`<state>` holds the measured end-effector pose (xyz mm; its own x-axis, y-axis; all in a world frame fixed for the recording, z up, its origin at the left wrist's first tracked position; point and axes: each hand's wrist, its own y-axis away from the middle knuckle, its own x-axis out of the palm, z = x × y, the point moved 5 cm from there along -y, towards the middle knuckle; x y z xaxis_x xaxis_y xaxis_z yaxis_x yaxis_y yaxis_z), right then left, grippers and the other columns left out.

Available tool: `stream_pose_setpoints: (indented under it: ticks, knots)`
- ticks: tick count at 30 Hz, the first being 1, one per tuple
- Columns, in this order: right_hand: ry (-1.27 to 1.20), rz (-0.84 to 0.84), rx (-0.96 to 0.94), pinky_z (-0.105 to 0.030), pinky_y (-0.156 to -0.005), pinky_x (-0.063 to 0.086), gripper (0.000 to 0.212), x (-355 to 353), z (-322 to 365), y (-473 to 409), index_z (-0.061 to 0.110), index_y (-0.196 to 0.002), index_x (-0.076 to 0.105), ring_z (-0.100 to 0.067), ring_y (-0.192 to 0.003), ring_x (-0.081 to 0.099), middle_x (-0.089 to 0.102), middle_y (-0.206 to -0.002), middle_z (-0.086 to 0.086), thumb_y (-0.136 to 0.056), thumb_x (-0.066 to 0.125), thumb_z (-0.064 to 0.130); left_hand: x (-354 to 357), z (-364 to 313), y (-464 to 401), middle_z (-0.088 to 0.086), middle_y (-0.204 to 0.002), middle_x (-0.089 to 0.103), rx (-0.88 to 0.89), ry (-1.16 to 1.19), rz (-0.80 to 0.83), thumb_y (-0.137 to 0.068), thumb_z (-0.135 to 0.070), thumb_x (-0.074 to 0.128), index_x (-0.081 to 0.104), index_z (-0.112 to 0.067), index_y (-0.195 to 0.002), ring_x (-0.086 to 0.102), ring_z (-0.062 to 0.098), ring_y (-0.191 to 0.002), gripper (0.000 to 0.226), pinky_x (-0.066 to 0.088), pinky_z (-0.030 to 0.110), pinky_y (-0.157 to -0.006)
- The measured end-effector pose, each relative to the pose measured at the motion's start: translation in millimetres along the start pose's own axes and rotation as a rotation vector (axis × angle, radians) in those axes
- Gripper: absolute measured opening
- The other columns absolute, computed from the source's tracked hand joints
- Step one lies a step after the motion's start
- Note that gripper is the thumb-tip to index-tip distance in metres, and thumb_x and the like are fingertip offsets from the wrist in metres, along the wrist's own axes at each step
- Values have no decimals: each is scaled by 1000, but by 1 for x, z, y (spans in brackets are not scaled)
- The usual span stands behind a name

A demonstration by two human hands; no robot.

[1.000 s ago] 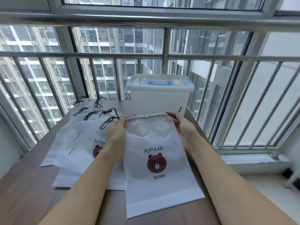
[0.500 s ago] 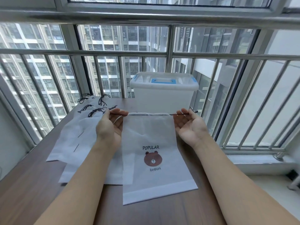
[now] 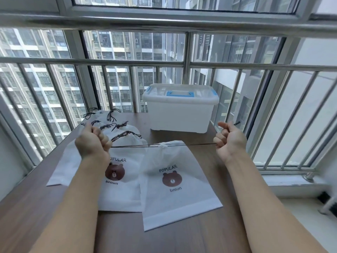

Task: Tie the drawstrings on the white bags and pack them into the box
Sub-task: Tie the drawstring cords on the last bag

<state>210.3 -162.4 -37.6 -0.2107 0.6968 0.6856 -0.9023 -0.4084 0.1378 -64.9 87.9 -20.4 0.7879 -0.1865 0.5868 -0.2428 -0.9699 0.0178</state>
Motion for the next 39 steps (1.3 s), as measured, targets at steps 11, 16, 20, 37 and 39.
stream_pose_setpoints:
  ticks: [11, 16, 20, 37, 39]
  knots:
    - [469, 597, 231, -26, -49, 7, 37, 65, -65, 61, 21, -66, 35, -13, -55, 13, 20, -64, 1, -102, 34, 24, 59, 41, 55, -1, -63, 14, -115, -160, 540, -93, -20, 32, 33, -21, -66, 10, 13, -50, 28, 8, 24, -44]
    - [617, 754, -220, -22, -67, 44, 27, 78, -63, 83, 14, -78, 72, -12, -75, 59, 63, -83, -5, -100, 59, 23, 68, 65, 77, -1, -60, 48, -149, -234, 606, -106, -18, 42, 65, -10, -91, 40, 9, -46, 29, 29, 19, -40]
    - [680, 778, -364, -26, -103, 45, 12, 78, -58, 81, 21, -89, 82, -2, -133, 48, 63, -129, 0, -90, 71, 26, 70, 74, 90, 3, -60, 57, -161, -226, 667, -90, -21, 59, 75, -7, -88, 46, 9, -49, 21, 35, 17, -44]
    - [619, 631, 2, -38, -70, 54, 25, 65, -74, 69, 3, -100, 77, -21, -56, 60, 75, -81, -17, -96, 67, 25, 73, 86, 102, -1, -56, 49, -337, -385, 833, -87, -26, 64, 59, -10, -78, 39, 7, -44, 19, 30, 15, -40]
    - [611, 635, 9, -40, -73, 51, 26, 65, -73, 67, 6, -102, 78, -19, -55, 59, 73, -86, -22, -99, 62, 26, 73, 85, 101, -1, -56, 51, -362, -351, 811, -95, -19, 57, 60, -6, -85, 44, 6, -44, 18, 32, 15, -40]
